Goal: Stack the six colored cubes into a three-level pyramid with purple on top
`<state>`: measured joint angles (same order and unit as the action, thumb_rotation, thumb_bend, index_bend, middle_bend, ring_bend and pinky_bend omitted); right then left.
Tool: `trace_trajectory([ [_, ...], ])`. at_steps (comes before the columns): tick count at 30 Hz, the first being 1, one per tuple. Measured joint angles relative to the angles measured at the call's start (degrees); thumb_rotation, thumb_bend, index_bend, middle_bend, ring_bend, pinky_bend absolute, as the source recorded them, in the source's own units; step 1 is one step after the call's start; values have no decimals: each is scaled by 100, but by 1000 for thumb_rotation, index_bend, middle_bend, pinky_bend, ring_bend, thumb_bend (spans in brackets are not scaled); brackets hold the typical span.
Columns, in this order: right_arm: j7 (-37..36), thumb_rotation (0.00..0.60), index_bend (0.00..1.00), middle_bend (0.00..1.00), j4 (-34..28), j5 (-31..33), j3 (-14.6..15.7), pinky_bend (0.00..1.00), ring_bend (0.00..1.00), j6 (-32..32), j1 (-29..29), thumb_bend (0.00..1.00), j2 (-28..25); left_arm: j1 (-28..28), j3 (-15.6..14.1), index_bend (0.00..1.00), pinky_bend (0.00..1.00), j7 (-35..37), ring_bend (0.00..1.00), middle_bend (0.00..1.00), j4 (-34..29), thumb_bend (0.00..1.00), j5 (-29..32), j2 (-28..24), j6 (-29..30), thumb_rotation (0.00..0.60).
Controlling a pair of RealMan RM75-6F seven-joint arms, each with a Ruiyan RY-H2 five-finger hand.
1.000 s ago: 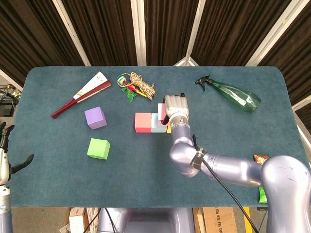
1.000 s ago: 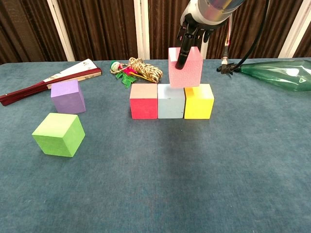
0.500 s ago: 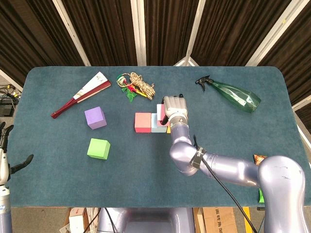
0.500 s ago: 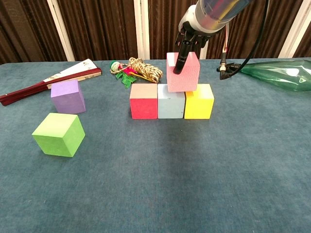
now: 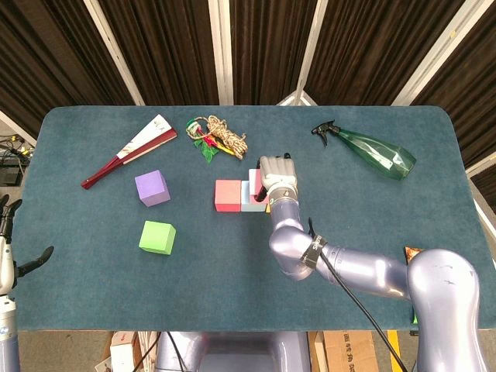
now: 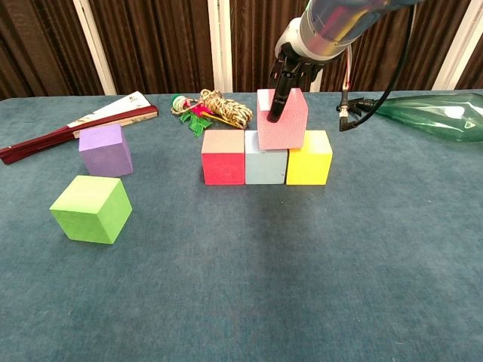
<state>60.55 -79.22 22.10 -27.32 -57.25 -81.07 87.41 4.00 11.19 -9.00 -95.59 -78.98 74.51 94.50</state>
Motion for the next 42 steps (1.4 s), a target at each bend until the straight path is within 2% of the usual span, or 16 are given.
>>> trace_trajectory([
  [17,133,600,408,350,151,-97,-124,0,184,-22,44,250,159,11,13,141,0,-8,0,33,18,182,27,8,-18,600],
  [42,247,600,408,350,72,-130,-232,0,184,-22,247,251,93,35,13,141,0,-76,0,33,39,182,45,56,-37,600],
])
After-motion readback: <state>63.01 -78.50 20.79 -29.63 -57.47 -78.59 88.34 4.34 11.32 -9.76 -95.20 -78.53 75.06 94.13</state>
